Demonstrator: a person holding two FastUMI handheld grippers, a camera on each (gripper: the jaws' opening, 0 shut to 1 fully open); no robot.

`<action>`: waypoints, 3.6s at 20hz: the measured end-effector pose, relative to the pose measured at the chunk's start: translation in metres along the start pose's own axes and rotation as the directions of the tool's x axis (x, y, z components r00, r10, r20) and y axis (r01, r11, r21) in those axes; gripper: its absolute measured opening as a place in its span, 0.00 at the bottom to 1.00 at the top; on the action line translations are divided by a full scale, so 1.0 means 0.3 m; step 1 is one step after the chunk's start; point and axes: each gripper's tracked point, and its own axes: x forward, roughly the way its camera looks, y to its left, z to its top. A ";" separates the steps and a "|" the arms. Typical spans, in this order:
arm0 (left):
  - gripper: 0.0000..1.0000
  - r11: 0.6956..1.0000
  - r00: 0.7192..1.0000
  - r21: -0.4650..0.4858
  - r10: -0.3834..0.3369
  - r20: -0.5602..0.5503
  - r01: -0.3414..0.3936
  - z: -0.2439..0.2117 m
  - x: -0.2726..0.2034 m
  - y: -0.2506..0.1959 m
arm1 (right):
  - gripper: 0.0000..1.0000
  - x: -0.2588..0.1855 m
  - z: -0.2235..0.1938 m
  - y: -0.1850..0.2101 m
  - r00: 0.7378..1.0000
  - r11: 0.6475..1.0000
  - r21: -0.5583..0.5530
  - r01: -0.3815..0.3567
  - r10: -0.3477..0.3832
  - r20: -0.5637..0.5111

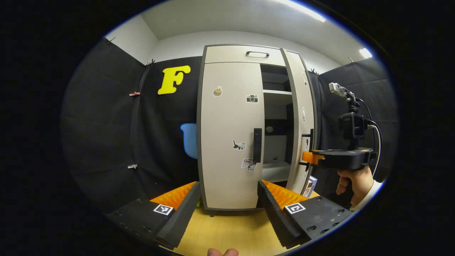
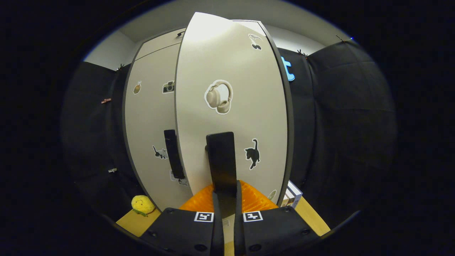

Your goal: Open the right door of the double-door shoe cabinet with the right hand, and open the left door with the left hand.

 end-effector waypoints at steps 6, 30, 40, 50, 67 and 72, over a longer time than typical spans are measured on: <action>0.98 0.999 0.999 0.004 -0.050 -0.002 0.050 -0.001 0.026 -0.131 | 0.14 -0.050 0.012 -0.064 1.000 1.000 -0.002 0.021 -0.021 0.010; 0.98 0.997 0.997 0.013 -0.076 0.012 0.076 0.056 0.192 -0.395 | 0.11 -0.106 0.066 -0.407 0.999 0.999 -0.029 0.039 -0.039 0.007; 0.98 0.996 0.996 0.033 -0.088 -0.003 0.088 0.054 0.281 -0.451 | 0.06 -0.166 0.093 -0.448 0.999 0.999 0.008 0.045 -0.045 0.020; 0.98 0.997 0.998 0.041 -0.064 0.008 0.064 0.086 0.572 -0.393 | 0.84 -0.292 0.067 -0.475 0.999 1.000 0.012 0.027 -0.028 0.028; 0.57 1.000 1.000 -0.011 0.009 0.019 -0.008 0.073 0.982 -0.283 | 0.96 -0.357 0.086 -0.601 0.996 0.995 0.075 0.073 -0.077 0.051; 0.36 1.000 1.000 0.017 -0.002 0.017 0.001 0.072 0.988 -0.300 | 0.96 -0.366 0.096 -0.619 0.994 0.992 0.086 0.091 -0.096 0.058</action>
